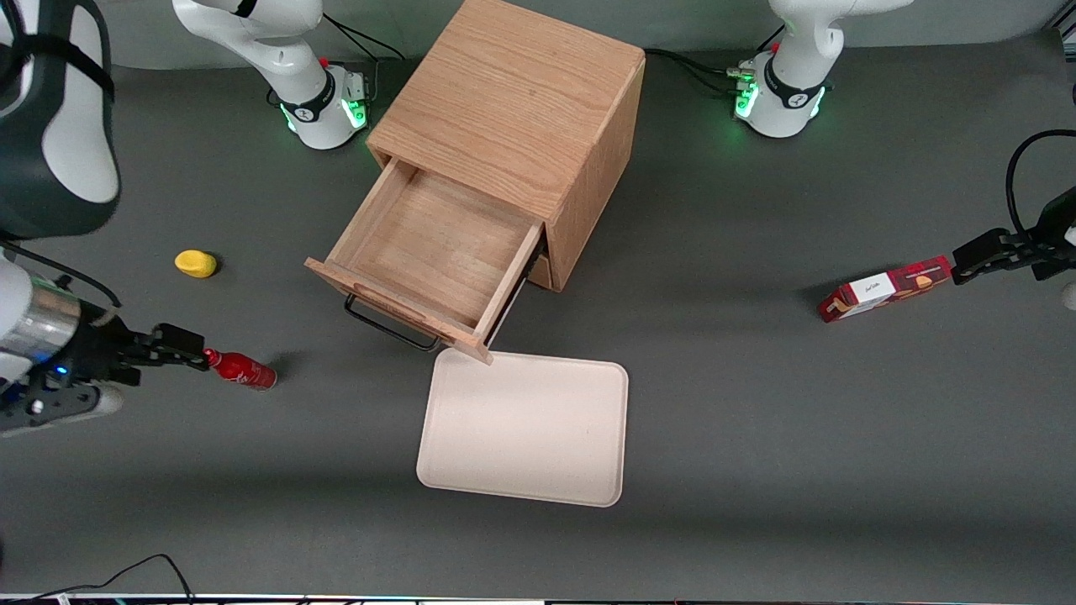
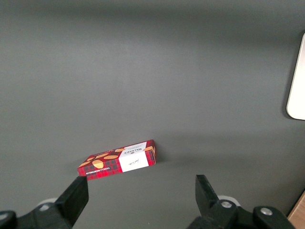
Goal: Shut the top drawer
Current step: 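Bring the right gripper to the drawer front beside the black handle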
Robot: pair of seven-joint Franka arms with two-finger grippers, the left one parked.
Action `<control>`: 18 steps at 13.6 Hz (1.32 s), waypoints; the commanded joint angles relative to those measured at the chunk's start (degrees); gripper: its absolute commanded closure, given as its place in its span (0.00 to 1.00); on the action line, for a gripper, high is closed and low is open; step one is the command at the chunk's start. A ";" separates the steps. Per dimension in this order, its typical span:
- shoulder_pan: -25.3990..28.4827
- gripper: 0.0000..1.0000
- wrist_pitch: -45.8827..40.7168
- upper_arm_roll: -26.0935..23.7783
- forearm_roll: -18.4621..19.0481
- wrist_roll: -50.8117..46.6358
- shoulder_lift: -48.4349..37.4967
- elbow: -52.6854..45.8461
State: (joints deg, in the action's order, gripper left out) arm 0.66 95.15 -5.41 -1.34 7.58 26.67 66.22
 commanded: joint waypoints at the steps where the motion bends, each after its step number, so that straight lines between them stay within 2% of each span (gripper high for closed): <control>1: -0.48 0.00 1.09 -2.85 -5.05 3.75 4.00 -3.64; 5: 0.13 0.00 -2.93 -3.20 -12.27 16.48 6.64 -4.52; 9: -0.31 0.00 -8.13 -9.08 -13.07 18.52 9.54 -4.52; 11: 0.13 0.00 -9.19 -9.18 -15.17 19.40 10.42 -4.61; 18: 0.75 0.00 -9.19 -10.67 -15.10 20.55 12.97 -4.52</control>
State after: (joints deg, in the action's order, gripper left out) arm 1.13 87.46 -15.70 -15.38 26.91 37.88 64.28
